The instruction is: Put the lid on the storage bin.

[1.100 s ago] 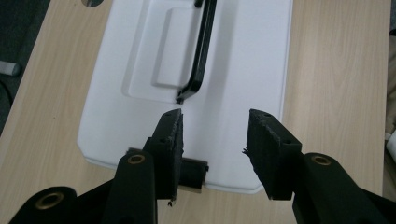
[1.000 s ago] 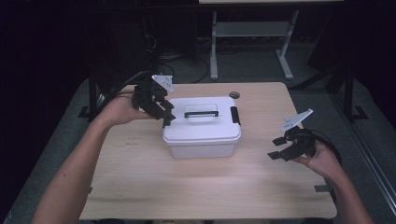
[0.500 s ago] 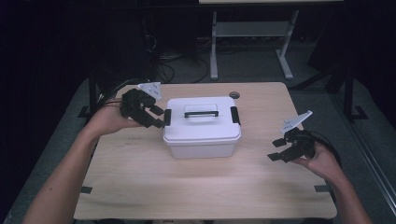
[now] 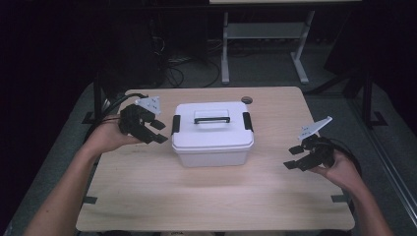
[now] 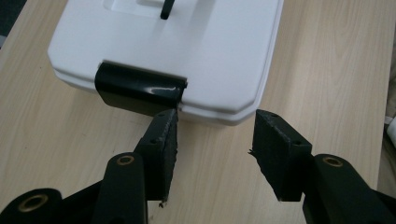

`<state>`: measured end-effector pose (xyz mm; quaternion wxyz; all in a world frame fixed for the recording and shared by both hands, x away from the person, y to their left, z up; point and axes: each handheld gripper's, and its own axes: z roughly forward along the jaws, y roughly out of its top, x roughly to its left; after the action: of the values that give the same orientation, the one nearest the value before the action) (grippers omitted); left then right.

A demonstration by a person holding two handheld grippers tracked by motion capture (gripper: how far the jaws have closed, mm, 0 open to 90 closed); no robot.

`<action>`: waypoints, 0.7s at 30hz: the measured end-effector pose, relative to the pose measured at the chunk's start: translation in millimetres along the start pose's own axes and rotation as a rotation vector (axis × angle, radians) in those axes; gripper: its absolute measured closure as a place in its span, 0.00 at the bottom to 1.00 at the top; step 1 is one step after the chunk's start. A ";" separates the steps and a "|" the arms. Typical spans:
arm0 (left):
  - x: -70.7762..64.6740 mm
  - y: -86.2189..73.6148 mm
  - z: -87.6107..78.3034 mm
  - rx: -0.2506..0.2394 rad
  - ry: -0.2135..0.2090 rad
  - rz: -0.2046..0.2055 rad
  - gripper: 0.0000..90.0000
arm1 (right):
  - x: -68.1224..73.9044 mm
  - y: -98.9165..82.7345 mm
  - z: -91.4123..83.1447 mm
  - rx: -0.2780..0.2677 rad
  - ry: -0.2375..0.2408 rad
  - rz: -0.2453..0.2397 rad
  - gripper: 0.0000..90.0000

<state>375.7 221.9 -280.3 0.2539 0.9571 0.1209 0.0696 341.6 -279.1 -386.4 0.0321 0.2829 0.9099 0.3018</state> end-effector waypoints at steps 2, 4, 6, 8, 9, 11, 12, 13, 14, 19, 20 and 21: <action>-0.4 -4.9 0.6 -0.001 0.001 -0.005 0.54 | -0.1 -0.7 -0.5 -0.001 -0.002 0.000 0.39; -0.8 -8.9 1.3 0.002 0.003 -0.009 0.54 | 0.1 -1.2 -0.9 -0.002 -0.001 0.002 0.39; -1.2 -13.7 2.4 -0.004 0.006 -0.018 0.54 | 0.4 -1.5 -1.1 -0.001 -0.001 0.006 0.39; -2.3 -18.7 3.6 -0.005 0.010 -0.026 0.54 | 0.1 -1.9 -0.9 -0.001 -0.003 0.004 0.39; -2.4 -20.2 3.9 -0.004 0.011 -0.027 0.53 | -0.1 -2.1 -1.0 -0.001 -0.003 0.004 0.39; -2.7 -24.1 3.7 -0.003 0.013 -0.030 0.53 | 0.1 -2.4 -0.9 -0.002 -0.004 0.004 0.39; -3.1 -26.6 3.9 -0.009 0.015 -0.036 0.53 | 0.1 -2.5 -0.8 -0.002 -0.004 0.004 0.39; -3.4 -28.0 3.9 -0.010 0.016 -0.040 0.53 | 0.2 -2.8 -0.7 -0.001 -0.003 0.005 0.39; -3.5 -29.8 3.9 -0.006 0.017 -0.040 0.53 | 0.2 -3.0 -0.6 -0.001 -0.003 0.003 0.39; -6.0 -38.0 6.5 -0.007 0.026 -0.055 0.52 | 0.7 -4.0 0.0 -0.001 0.000 0.006 0.39; -5.8 -39.8 6.8 -0.002 0.025 -0.053 0.52 | 0.8 -4.2 -0.1 0.000 -0.001 0.008 0.39; -6.3 -41.6 7.7 -0.006 0.025 -0.061 0.52 | 0.8 -4.5 -0.1 -0.001 0.000 0.008 0.39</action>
<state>363.0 251.6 -308.3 0.2573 0.9513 0.1528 0.0739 338.6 -281.7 -388.7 0.0311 0.2868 0.9085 0.3023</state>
